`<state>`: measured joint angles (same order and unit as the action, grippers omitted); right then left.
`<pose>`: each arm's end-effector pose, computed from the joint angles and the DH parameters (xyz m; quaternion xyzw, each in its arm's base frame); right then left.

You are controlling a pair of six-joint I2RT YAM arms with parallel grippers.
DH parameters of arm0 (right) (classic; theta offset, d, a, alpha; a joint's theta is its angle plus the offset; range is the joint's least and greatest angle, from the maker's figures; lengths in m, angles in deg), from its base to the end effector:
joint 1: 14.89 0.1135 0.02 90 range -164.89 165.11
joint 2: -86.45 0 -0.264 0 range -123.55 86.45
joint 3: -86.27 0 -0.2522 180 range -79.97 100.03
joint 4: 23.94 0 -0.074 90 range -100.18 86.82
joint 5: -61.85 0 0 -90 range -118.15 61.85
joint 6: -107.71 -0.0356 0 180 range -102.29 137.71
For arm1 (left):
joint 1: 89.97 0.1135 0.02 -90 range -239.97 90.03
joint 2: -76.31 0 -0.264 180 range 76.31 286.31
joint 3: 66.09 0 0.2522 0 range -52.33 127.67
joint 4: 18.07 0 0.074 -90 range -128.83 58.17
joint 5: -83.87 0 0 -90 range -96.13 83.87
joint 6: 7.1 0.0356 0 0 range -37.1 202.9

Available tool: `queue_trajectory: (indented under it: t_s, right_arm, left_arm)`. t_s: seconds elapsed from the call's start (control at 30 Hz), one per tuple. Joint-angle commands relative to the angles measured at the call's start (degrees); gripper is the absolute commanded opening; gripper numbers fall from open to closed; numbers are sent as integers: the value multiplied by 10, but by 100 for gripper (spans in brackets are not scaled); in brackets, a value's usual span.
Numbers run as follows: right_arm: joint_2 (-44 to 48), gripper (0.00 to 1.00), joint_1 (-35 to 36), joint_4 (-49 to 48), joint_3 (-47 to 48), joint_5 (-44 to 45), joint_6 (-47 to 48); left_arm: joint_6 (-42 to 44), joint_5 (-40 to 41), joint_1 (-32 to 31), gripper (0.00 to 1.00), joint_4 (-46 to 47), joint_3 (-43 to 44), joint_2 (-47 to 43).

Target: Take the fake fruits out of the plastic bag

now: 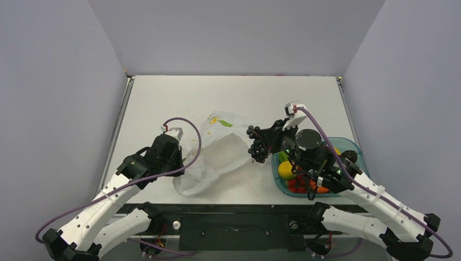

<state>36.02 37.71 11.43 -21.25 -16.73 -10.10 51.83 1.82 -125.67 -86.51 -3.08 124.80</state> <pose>0.1219 0.1479 0.3866 -0.1072 0.7755 0.3388 0.5218 0.1275 -0.0856 0.2861 0.0169 0.9486 -0.1150 0.2942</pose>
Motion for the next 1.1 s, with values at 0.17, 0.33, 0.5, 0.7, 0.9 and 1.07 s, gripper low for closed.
queue_trajectory:
  t_s: [0.17, 0.33, 0.5, 0.7, 0.9, 1.07]
  right_arm:
    - [100, 0, -9, 82, 1, 239, -5]
    - [120, 0, -24, 124, -15, 368, -42]
    - [111, 0, -111, 165, -48, 413, -86]
    - [84, 0, -278, 164, -81, 303, -108]
    - [54, 0, -329, 125, -121, 269, -87]
    - [11, 0, -340, 107, -138, 234, -84]
  left_arm:
    - [0, 2, -3, 0, 18, 4, -34]
    - [2, -1, -3, 0, 19, 3, -40]
    - [0, 3, -3, 0, 17, 3, -36]
    - [-2, 6, -4, 0, 17, 2, -34]
    - [0, 1, -6, 0, 18, 2, -33]
    - [1, -1, -9, 0, 19, 1, -36]
